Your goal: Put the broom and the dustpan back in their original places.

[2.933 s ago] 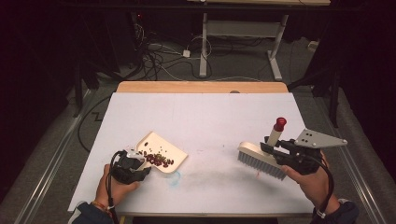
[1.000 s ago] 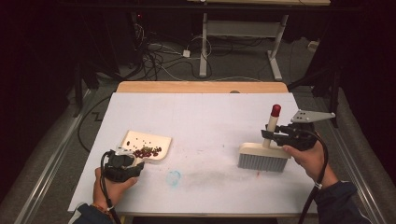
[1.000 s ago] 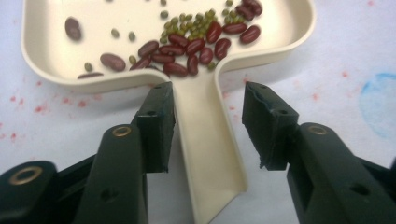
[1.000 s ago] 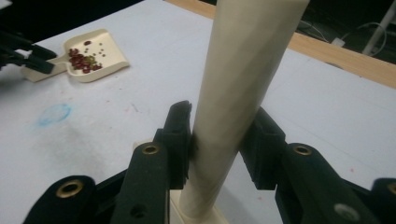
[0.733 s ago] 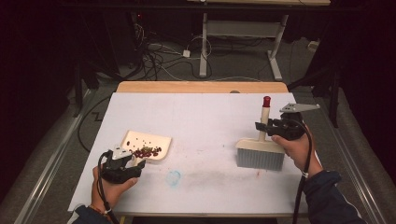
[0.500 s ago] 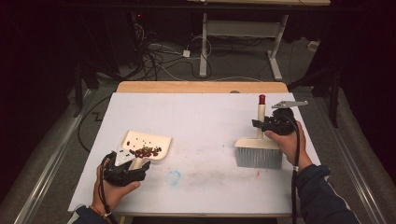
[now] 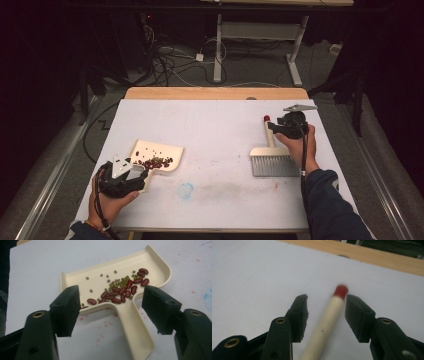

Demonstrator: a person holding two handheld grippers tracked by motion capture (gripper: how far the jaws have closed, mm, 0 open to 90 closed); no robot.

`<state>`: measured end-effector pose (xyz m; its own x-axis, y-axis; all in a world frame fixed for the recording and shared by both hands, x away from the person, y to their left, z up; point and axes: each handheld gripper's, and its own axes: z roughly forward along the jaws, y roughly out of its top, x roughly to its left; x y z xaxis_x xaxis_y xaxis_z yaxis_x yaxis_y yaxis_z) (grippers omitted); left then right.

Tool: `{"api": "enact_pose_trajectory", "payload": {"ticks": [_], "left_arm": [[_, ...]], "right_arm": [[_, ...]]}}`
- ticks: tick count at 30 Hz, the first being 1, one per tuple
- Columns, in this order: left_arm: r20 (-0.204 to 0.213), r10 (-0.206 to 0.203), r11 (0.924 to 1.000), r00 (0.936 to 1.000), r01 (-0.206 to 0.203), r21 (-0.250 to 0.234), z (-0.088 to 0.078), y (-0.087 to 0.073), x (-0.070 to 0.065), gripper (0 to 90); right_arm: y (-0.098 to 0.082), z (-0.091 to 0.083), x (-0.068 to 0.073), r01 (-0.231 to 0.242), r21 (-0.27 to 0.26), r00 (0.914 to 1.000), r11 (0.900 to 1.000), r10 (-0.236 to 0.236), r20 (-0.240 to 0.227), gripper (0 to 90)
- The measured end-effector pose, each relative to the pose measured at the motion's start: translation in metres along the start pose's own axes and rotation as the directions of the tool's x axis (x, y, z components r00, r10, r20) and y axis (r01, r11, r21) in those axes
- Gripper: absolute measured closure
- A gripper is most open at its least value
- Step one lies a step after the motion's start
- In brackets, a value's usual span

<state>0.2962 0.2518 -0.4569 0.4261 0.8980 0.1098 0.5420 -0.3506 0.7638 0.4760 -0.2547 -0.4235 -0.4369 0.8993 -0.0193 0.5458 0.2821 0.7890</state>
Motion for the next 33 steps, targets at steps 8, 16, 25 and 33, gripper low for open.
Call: {"api": "enact_pose_trajectory", "payload": {"ticks": [8,16,25,33], "left_arm": [[0.027,0.029,0.9994,0.9992,-0.029,-0.021,0.001,0.0,-0.007,27.8],[0.046,0.08,0.9965,0.9957,-0.079,-0.028,0.003,0.002,-0.024,26.5],[0.075,0.133,0.9909,0.9882,-0.131,-0.031,0.005,0.003,-0.039,23.5],[0.08,0.16,0.9868,0.9838,-0.158,-0.036,0.008,0.005,-0.044,20.1]], "right_arm": [[0.001,-0.012,0.001,-0.001,-0.078,1.0,0.997,0.001,0.006,50.0],[-0.003,-0.023,0.003,-0.017,-0.12,0.9994,0.993,0.013,-0.031,45.3],[0.001,-0.042,0.011,0.008,-0.166,0.9995,0.986,-0.013,-0.027,30.0],[0.0,-0.051,0.024,0.05,-0.202,0.9981,0.978,-0.056,-0.024,21.0]]}}
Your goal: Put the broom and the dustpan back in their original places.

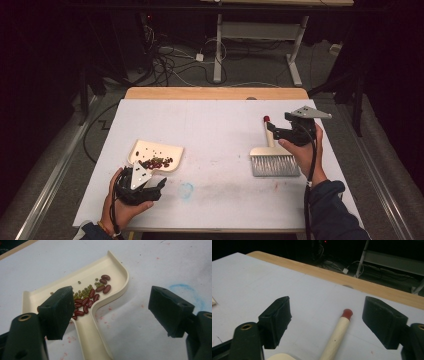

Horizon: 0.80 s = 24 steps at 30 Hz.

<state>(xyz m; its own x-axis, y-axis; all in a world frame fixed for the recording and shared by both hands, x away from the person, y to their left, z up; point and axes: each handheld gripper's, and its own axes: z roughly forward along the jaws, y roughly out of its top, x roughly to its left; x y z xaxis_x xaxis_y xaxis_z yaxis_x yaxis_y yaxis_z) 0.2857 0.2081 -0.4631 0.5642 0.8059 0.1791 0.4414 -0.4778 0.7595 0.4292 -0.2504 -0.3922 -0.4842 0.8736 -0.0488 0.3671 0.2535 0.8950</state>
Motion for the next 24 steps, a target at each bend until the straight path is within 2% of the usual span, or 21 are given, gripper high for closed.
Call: {"api": "enact_pose_trajectory", "payload": {"ticks": [3,12,24], "left_arm": [[0.002,0.005,1.0,1.0,-0.005,0.001,0.001,0.001,-0.001,19.9],[0.017,0.024,0.9997,0.9996,-0.024,0.006,0.005,0.002,-0.003,18.8],[0.019,0.024,0.9997,0.9995,-0.024,0.009,0.004,0.001,-0.003,18.7]], "right_arm": [[0.0,-0.002,0.003,0.011,0.0,0.9999,1.0,-0.011,0.004,19.7],[0.001,-0.018,0.006,0.03,-0.051,0.9989,0.998,-0.032,-0.035,22.3],[0.002,-0.038,0.013,0.09,-0.073,0.9954,0.993,-0.092,-0.025,21.9]]}}
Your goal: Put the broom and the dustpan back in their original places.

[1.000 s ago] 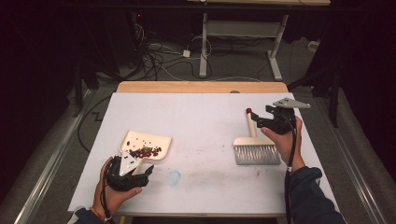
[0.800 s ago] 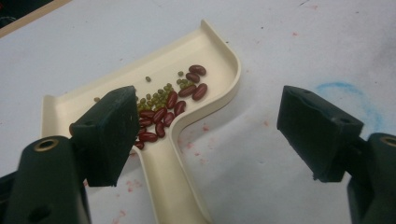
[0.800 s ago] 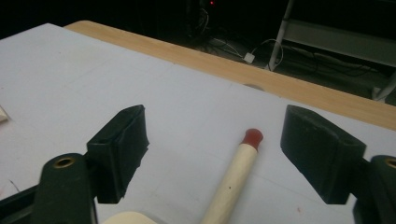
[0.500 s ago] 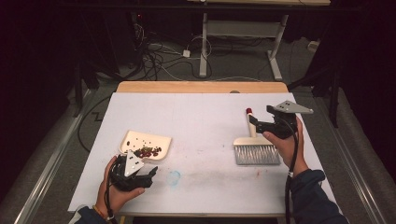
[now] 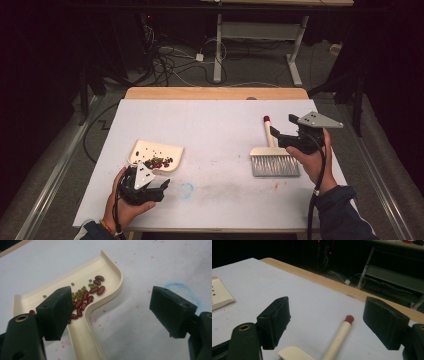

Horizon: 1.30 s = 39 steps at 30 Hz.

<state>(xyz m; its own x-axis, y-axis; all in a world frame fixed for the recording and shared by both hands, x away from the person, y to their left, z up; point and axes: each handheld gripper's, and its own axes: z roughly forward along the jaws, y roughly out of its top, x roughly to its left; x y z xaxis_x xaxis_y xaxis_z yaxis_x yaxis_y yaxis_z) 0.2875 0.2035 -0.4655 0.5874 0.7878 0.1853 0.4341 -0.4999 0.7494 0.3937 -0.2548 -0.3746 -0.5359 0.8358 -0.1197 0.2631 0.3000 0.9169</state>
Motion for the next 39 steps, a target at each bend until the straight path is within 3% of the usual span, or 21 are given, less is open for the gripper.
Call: {"api": "enact_pose_trajectory", "payload": {"ticks": [8,21,39], "left_arm": [[-0.001,-0.008,1.0,1.0,0.008,-0.001,-0.003,-0.002,0.001,18.8],[0.005,0.008,1.0,1.0,-0.008,0.001,-0.001,0.0,-0.001,18.7],[0.006,0.029,0.9996,0.9996,-0.029,0.004,0.0,0.0,-0.004,18.7]], "right_arm": [[0.002,-0.015,0.006,0.041,-0.013,0.9985,0.999,-0.042,-0.036,23.2],[-0.003,-0.031,0.016,0.078,-0.031,0.9956,0.996,-0.079,-0.05,22.4],[-0.017,-0.042,0.035,0.161,-0.05,0.9816,0.986,-0.166,-0.095,21.7]]}}
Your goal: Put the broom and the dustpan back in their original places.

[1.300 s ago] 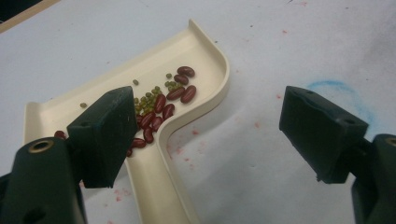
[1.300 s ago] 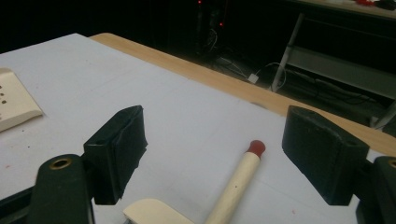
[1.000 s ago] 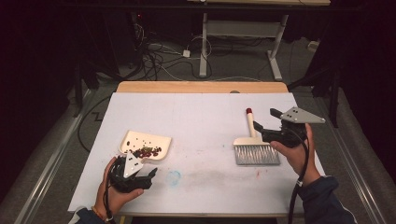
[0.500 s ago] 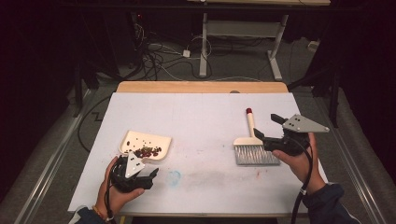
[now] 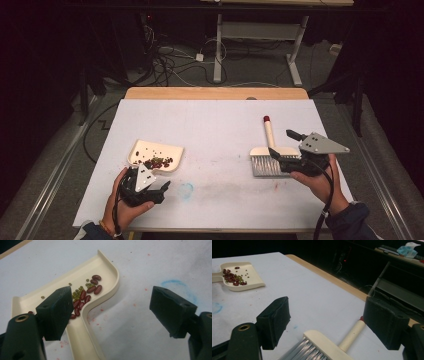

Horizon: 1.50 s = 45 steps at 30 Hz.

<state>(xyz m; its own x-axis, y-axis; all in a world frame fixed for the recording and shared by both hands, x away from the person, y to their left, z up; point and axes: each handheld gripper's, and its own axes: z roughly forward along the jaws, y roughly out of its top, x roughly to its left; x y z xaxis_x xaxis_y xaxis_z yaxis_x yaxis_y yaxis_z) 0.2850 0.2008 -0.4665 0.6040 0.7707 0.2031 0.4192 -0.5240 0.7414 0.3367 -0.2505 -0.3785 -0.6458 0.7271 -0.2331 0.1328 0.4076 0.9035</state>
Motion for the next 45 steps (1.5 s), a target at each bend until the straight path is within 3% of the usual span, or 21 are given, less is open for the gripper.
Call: {"api": "enact_pose_trajectory", "payload": {"ticks": [24,35,43,45], "left_arm": [[0.001,0.016,0.9998,0.9999,-0.016,0.009,0.001,0.001,-0.001,18.7],[0.005,0.021,0.9997,0.9998,-0.021,0.012,0.002,0.002,-0.002,18.7],[0.008,0.04,0.9992,0.9992,-0.04,0.004,0.005,0.004,-0.002,18.7],[0.014,0.029,0.9995,0.9995,-0.029,0.011,0.005,0.004,-0.003,18.7]], "right_arm": [[-0.032,-0.007,0.004,0.002,0.007,0.9997,1.0,-0.002,0.026,21.7],[-0.046,-0.017,0.007,0.013,-0.007,0.9974,1.0,-0.012,0.07,21.8],[-0.06,-0.023,0.007,0.002,0.015,0.9975,1.0,-0.003,0.071,21.8],[-0.063,-0.025,0.007,-0.003,0.021,0.9977,1.0,0.001,0.067,21.8]]}}
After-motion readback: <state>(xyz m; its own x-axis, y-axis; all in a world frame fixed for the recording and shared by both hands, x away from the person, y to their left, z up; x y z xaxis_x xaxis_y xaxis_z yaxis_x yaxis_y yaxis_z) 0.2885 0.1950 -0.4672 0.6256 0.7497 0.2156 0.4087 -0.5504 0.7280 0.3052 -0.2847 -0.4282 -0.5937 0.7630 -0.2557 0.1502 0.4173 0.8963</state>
